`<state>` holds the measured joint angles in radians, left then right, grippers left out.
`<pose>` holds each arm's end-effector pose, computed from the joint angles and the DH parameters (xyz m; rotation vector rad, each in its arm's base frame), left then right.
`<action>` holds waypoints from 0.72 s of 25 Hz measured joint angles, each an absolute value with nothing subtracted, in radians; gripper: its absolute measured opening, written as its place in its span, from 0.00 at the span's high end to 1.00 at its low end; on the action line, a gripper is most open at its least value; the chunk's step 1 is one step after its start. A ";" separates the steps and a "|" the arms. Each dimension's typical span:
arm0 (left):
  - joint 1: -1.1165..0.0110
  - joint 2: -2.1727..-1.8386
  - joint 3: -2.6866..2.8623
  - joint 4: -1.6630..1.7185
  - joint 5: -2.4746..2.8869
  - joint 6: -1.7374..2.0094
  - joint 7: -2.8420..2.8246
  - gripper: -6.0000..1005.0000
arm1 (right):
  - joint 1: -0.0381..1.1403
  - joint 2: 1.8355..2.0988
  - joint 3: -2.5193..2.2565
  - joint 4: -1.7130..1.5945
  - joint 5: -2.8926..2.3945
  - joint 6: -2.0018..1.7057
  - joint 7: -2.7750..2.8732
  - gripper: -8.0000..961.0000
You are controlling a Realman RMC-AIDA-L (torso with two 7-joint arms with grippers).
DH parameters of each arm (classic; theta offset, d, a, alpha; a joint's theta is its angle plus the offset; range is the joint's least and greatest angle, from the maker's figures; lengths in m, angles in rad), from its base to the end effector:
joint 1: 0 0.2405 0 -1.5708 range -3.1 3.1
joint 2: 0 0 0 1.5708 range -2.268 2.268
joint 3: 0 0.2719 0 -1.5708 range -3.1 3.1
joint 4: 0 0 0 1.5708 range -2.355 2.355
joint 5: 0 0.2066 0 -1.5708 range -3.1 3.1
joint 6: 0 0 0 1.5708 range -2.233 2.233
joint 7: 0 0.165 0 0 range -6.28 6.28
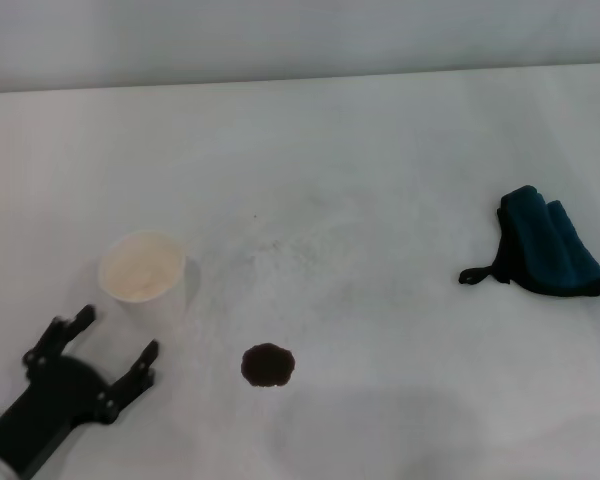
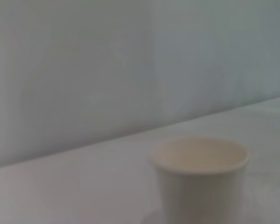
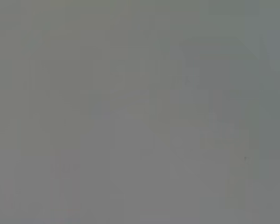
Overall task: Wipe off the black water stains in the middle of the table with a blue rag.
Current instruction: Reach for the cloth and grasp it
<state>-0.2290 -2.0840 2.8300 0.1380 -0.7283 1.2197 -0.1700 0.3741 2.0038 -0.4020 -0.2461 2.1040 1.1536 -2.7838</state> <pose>-0.3522 0.2303 -0.1107 -2.1765 -0.4919 -0.5611 0.4050 0.3467 0.0946 -1.4664 0.4385 0.5129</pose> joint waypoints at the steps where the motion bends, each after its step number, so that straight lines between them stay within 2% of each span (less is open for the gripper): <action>1: -0.212 -2.084 2.830 0.138 -0.740 1.221 -0.163 0.11 | 0.374 2.002 -0.402 -0.246 2.101 1.152 -2.781 0.12; 5: -0.165 -2.084 2.830 0.152 -0.783 1.235 -0.159 0.11 | 0.369 1.994 -0.404 -0.246 2.074 1.151 -2.739 0.13; 9: -0.124 -2.081 2.830 0.150 -0.862 1.288 -0.158 0.11 | 0.356 2.006 -0.433 -0.272 2.071 1.157 -2.578 0.13; 14: -0.097 -2.077 2.830 0.114 -0.962 1.402 -0.158 0.11 | 0.343 2.005 -0.554 -0.321 2.055 1.118 -2.142 0.14; 18: -0.098 -2.076 2.830 0.075 -1.003 1.459 -0.158 0.11 | 0.313 1.998 -0.715 -0.489 1.950 1.025 -1.753 0.14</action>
<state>-0.0984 -2.0765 2.8301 0.0747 -1.0027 1.4591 -0.1579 0.3129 1.9977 -0.7147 -0.4885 1.9498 1.0255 -1.7529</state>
